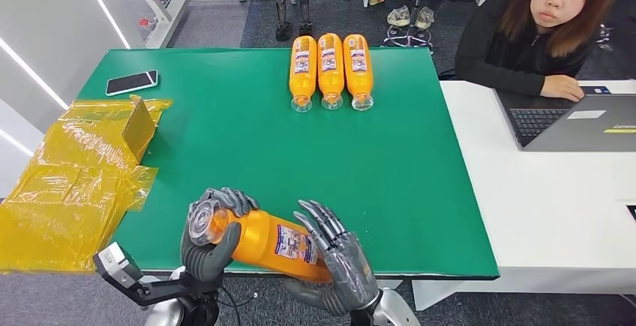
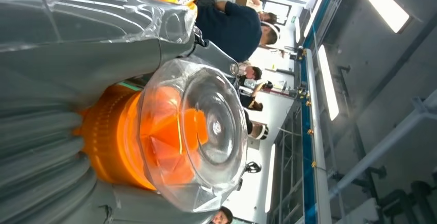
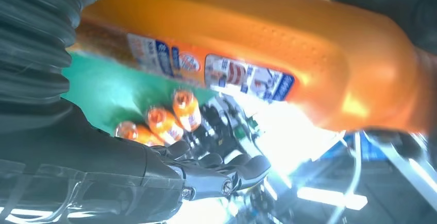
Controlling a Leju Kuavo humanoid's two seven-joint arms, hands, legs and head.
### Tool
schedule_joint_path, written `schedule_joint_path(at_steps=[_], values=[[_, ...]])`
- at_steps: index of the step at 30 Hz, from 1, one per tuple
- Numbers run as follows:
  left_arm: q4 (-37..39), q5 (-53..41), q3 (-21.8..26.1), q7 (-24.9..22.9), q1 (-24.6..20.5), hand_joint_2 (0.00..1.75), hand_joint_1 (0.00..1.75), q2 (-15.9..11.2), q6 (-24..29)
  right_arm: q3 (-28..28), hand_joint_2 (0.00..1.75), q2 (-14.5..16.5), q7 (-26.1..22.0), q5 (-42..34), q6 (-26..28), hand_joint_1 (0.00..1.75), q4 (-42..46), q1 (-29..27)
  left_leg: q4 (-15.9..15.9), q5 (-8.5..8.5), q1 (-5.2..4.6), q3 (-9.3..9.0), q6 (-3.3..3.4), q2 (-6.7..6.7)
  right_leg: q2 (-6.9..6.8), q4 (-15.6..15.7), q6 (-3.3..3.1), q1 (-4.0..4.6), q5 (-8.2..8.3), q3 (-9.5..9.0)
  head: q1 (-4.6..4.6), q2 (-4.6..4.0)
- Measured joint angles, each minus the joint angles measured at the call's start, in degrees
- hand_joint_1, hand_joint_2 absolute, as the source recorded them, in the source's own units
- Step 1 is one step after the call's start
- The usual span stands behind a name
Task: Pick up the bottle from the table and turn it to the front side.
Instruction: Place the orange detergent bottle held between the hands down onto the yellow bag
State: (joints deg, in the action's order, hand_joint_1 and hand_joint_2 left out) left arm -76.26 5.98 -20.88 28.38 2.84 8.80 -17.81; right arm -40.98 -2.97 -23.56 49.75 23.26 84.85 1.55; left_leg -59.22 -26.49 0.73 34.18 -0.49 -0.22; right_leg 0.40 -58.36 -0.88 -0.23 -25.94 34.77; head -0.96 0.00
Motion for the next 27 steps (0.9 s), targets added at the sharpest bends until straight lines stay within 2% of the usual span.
schedule_joint_path(at_steps=[7, 11, 13, 18, 23, 27], values=[[0.0, -1.9, 1.3, 0.6, 0.0, 1.75, 1.75, -0.5, 3.3, 0.0, 1.75, 0.0, -0.3, 0.8, 1.9, 0.0, 0.0, -1.1, 0.0, 0.0, 0.01, 0.0, 0.0, 0.0, 0.0, 0.0, 0.0, 0.0, 0.0, 0.0, 0.01, 0.0], [0.2, -11.5, 3.8, 2.4, -1.1, 1.75, 1.75, -1.0, 13.3, -0.1, 1.75, 0.0, -0.7, 0.4, 2.2, 0.0, -0.4, -1.0, 0.0, 0.01, 0.02, -0.01, -0.01, 0.0, 0.01, 0.0, -0.01, 0.0, 0.01, 0.0, 0.0, 0.0], [0.7, -17.2, 6.5, 3.3, -3.0, 1.75, 1.75, -1.9, 17.8, -0.3, 1.75, 0.0, -1.0, 0.0, 2.1, 0.0, -0.9, -0.7, 0.0, 0.04, 0.04, 0.0, -0.04, -0.01, 0.0, 0.0, -0.03, 0.01, 0.03, 0.0, 0.01, 0.0], [2.3, -27.7, 12.3, 4.3, -8.5, 1.75, 1.75, -4.0, 24.4, -1.1, 1.75, 0.2, -2.0, -2.1, 1.4, 0.0, -2.9, 1.4, 0.0, 0.11, 0.06, -0.01, -0.12, -0.01, 0.01, -0.1, -0.08, 0.02, 0.07, 0.0, 0.01, 0.0], [5.8, -43.0, 14.8, 3.8, -13.2, 1.75, 1.75, -6.9, 37.0, -2.6, 1.75, 0.3, -4.1, -6.9, 1.5, 0.0, -7.4, 5.7, 0.0, 0.15, 0.06, -0.03, -0.13, 0.0, 0.01, -0.1, -0.1, 0.02, 0.09, 0.0, 0.01, 0.0], [8.9, -47.1, 15.4, 3.2, -15.3, 1.75, 1.75, -8.7, 40.6, -3.5, 1.75, 0.5, -4.7, -7.8, 1.6, 0.0, -10.2, 8.0, 0.0, 0.16, 0.06, -0.02, -0.12, -0.01, 0.0, -0.1, -0.1, 0.02, 0.09, 0.0, 0.01, 0.0]])
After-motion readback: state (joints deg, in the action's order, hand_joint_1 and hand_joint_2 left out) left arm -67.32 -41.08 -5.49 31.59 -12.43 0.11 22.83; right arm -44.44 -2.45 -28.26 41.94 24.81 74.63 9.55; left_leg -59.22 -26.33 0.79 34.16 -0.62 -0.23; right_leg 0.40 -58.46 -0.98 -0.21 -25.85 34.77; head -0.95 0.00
